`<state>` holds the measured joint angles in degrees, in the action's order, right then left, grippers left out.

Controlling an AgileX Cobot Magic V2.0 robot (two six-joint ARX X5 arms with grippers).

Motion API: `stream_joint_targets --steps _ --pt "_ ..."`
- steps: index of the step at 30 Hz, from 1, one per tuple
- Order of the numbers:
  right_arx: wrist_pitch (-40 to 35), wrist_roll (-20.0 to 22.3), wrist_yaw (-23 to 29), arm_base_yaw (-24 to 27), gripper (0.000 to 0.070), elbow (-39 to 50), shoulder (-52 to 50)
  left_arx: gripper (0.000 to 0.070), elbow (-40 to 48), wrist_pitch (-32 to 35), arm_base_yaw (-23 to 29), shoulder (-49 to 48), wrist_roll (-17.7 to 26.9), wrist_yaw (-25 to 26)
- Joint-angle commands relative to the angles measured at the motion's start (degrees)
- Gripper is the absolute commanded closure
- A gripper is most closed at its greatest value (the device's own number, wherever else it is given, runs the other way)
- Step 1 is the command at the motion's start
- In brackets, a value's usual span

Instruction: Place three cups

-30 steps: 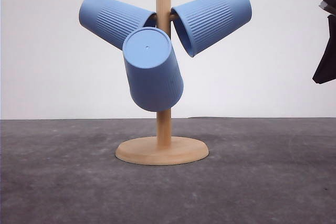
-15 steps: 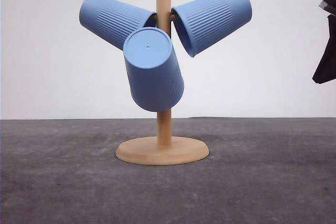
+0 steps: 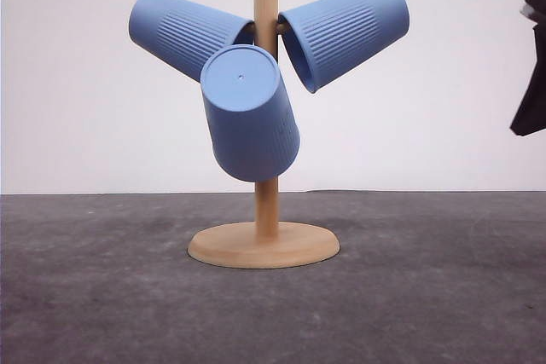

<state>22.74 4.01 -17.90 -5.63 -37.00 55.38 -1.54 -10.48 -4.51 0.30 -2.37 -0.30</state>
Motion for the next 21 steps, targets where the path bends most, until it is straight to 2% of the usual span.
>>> stream_joint_targets --steps 1,6,9,15,21 --pt "-1.3 1.9 5.0 -0.2 0.0682 1.3 -3.4 0.0700 0.8 -0.2 0.0 0.0 0.2 -0.2" --pt "-8.9 -1.1 18.8 -0.1 0.0682 12.0 -17.9 0.0700 0.8 -0.2 0.0 0.0 0.2 -0.2" --pt "-11.3 -1.1 22.7 0.0 0.0682 19.5 -28.6 0.0700 0.8 -0.2 0.0 0.0 0.2 -0.2" --pt "-11.2 -3.2 22.1 2.0 0.0682 29.8 -45.2 0.0700 0.8 -0.2 0.0 0.0 0.2 -0.2" --pt "-11.2 -3.6 20.2 4.5 0.0682 33.9 -52.2 0.0700 0.8 -0.2 0.0 0.0 0.2 -0.2"
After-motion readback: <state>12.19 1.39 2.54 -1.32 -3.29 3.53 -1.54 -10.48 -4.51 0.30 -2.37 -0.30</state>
